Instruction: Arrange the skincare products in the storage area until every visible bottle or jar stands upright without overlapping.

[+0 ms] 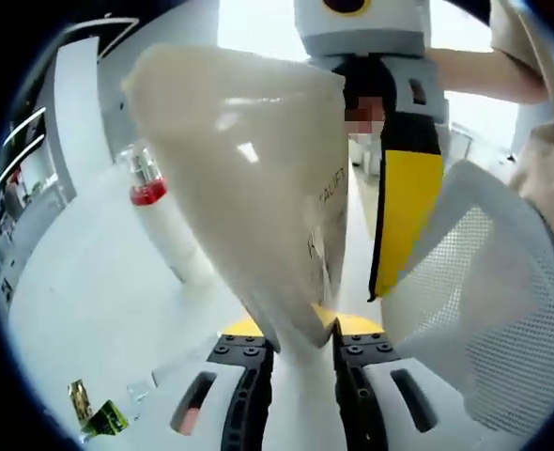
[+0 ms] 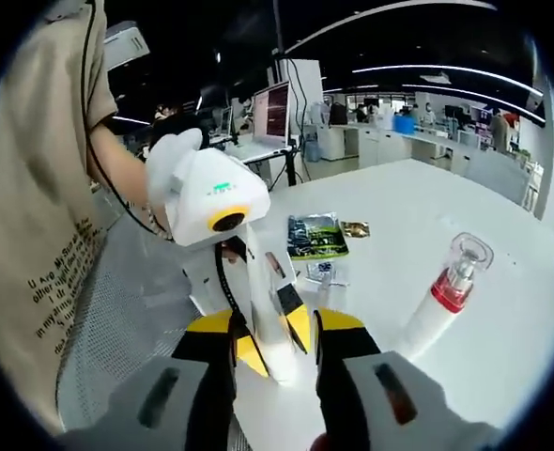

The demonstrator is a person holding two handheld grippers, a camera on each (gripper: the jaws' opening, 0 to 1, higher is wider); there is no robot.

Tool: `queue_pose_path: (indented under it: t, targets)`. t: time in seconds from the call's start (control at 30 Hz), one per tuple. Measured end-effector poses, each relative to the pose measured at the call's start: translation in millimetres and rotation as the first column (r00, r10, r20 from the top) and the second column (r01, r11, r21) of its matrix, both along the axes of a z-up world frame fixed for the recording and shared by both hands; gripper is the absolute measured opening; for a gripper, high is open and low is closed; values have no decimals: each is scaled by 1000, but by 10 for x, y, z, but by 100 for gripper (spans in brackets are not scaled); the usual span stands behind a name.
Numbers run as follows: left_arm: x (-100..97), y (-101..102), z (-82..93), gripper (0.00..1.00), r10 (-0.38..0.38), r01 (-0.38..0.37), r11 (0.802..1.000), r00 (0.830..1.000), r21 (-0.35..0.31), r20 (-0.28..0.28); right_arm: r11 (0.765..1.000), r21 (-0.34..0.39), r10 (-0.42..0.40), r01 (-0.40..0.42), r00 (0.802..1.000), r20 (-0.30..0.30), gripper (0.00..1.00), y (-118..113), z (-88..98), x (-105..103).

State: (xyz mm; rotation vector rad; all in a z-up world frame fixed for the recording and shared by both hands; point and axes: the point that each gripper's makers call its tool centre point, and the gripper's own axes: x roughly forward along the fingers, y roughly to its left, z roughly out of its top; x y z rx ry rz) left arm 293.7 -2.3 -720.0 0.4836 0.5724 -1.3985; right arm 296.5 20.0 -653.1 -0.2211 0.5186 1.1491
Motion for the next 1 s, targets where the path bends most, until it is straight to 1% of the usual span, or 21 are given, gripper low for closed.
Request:
queue_pose_path:
  t: [0.1, 0.17, 0.23, 0.27, 0.3, 0.37, 0.43, 0.53, 0.7, 0.77, 0.87, 1.0]
  targets:
    - [14, -8, -1, 20, -14, 14, 1000, 1000, 1, 9, 999, 16, -41, 41, 999, -5, 39, -38, 6, -13]
    - [39, -24, 2, 20, -17, 17, 1000, 1000, -1, 13, 995, 33, -96, 96, 995, -17, 43, -81, 11, 2]
    - [76, -47, 2, 20, -21, 21, 1000, 1000, -4, 13, 988, 35, -146, 147, 989, -33, 50, -134, -7, 11]
    - [91, -58, 3, 20, -23, 23, 1000, 1000, -5, 13, 987, 30, -155, 156, 987, -30, 53, -151, -13, 7]
    - [115, -74, 5, 20, -25, 25, 1000, 1000, -7, 13, 984, 32, -172, 173, 985, -24, 54, -170, -3, 3]
    - [153, -97, 3, 20, -27, 27, 1000, 1000, -10, 11, 977, 50, -206, 208, 978, -45, 56, -191, 3, -4]
    - [197, -123, 4, 19, -27, 27, 1000, 1000, -15, 10, 970, 55, -234, 237, 970, -62, 60, -224, -19, -9]
    - [289, -165, 4, 19, -23, 23, 999, 1000, -22, 8, 965, 44, -257, 260, 964, -62, 62, -270, -67, -32]
    - [449, -204, 9, 19, -14, 14, 1000, 1000, -27, 14, 954, 57, -291, 296, 954, -75, 63, -328, -69, -45]
    - [516, -210, 11, 19, -15, 16, 1000, 1000, -22, 19, 945, 80, -310, 317, 946, -92, 64, -348, -54, -35]
    - [611, -214, 9, 19, -10, 11, 1000, 1000, -21, 23, 934, 102, -332, 342, 938, -102, 69, -380, -42, -11]
    - [741, -209, 9, 19, -2, 2, 1000, 1000, -20, 29, 930, 97, -345, 354, 933, -100, 72, -398, -45, 5]
